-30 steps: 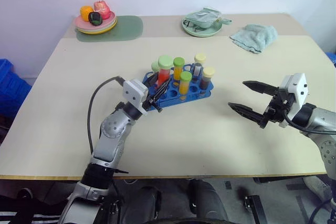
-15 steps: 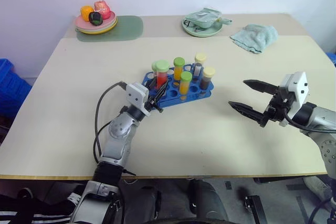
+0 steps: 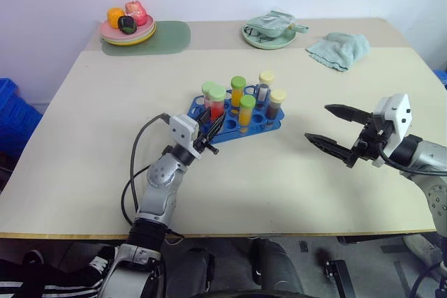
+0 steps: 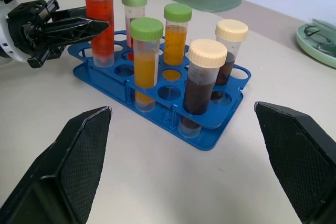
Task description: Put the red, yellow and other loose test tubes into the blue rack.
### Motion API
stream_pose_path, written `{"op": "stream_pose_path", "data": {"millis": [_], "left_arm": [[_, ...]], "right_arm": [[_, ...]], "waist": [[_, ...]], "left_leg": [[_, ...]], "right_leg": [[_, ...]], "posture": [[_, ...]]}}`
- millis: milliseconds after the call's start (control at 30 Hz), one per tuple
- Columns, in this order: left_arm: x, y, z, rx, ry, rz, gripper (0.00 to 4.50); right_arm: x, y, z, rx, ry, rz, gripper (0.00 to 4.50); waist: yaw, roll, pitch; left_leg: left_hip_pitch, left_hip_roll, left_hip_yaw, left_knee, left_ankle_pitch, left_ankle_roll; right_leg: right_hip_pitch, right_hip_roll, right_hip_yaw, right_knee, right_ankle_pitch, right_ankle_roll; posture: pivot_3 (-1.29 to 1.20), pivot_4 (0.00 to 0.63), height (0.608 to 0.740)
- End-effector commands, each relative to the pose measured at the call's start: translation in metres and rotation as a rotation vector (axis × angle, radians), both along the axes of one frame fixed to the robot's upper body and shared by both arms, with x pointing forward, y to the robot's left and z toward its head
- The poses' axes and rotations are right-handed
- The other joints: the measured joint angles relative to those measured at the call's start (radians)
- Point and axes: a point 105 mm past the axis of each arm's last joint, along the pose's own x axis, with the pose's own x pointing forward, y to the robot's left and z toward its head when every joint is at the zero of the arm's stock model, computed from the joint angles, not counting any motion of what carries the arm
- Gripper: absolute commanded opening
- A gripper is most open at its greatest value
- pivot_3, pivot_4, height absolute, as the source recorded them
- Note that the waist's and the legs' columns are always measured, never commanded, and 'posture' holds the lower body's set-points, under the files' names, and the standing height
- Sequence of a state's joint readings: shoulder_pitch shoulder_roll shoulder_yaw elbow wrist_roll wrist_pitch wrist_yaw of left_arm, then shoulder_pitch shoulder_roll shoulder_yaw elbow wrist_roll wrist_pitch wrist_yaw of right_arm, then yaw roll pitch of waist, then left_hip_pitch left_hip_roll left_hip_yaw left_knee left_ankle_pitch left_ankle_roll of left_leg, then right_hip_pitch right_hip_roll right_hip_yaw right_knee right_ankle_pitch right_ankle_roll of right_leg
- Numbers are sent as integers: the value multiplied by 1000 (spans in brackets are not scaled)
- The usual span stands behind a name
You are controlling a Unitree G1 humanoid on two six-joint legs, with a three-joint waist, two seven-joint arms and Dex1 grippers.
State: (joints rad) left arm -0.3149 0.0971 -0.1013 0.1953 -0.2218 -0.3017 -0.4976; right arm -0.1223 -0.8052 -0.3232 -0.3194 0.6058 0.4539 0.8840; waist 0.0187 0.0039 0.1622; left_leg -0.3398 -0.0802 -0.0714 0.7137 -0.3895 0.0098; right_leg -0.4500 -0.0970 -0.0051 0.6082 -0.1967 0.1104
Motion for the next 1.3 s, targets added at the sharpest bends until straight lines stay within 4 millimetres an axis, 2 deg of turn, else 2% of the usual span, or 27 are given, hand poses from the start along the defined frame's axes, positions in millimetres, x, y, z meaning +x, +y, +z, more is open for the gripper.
{"op": "stream_pose_path", "data": {"millis": [33,300,500,567,633,733,767,1000,1133,1300], "left_arm": [[-1,4,6,-17,-30,11,825],[7,5,8,-36,-23,39,825],[6,7,0,-52,22,23,825],[3,7,-1,-59,28,2,1849],[0,8,0,-66,28,-14,2587],[-4,7,3,-69,19,-33,4162],[-5,7,5,-68,14,-40,4483],[-26,11,19,-47,-42,-92,4483],[-46,28,28,-28,-61,-94,4483],[-76,60,42,33,-48,-92,4483]], "right_arm": [[-2,-1,15,-12,-57,0,4500],[-2,-1,16,-12,-61,-3,4500],[-2,-1,15,-12,-64,-7,4500],[-2,-1,15,-11,-64,-6,4500],[-2,-1,15,-11,-64,-6,4500],[-2,0,15,-9,-62,-2,4500],[-1,0,14,-8,-61,0,4500],[-1,1,13,-2,-55,11,4500],[-2,1,12,3,-53,15,4500],[-1,6,9,21,-41,31,4500]], "waist": [[0,0,0],[-1,0,0],[-1,0,0],[-2,0,0],[-2,0,0],[-1,0,0],[-1,0,0],[-3,0,0],[-4,0,0],[-5,0,0]], "left_leg": [[0,0,0,0,0,0],[0,0,0,0,0,0],[0,0,0,0,0,0],[0,0,0,0,0,0],[0,0,0,0,0,0],[0,0,0,0,0,0],[0,0,0,0,0,0],[0,0,0,0,0,0],[0,1,0,0,0,0],[0,1,-1,0,0,0]], "right_leg": [[0,0,0,0,0,0],[0,0,0,0,0,0],[0,0,0,0,0,0],[0,0,0,0,0,0],[0,0,0,0,0,0],[0,0,0,0,0,0],[0,0,0,0,0,0],[0,0,0,0,0,0],[0,0,0,0,0,0],[0,0,0,0,0,0]], "posture": [[0,150,740],[0,150,740],[0,150,740],[0,150,740],[0,150,740],[0,150,740],[0,150,740],[0,150,740],[0,150,740],[0,150,740]]}}
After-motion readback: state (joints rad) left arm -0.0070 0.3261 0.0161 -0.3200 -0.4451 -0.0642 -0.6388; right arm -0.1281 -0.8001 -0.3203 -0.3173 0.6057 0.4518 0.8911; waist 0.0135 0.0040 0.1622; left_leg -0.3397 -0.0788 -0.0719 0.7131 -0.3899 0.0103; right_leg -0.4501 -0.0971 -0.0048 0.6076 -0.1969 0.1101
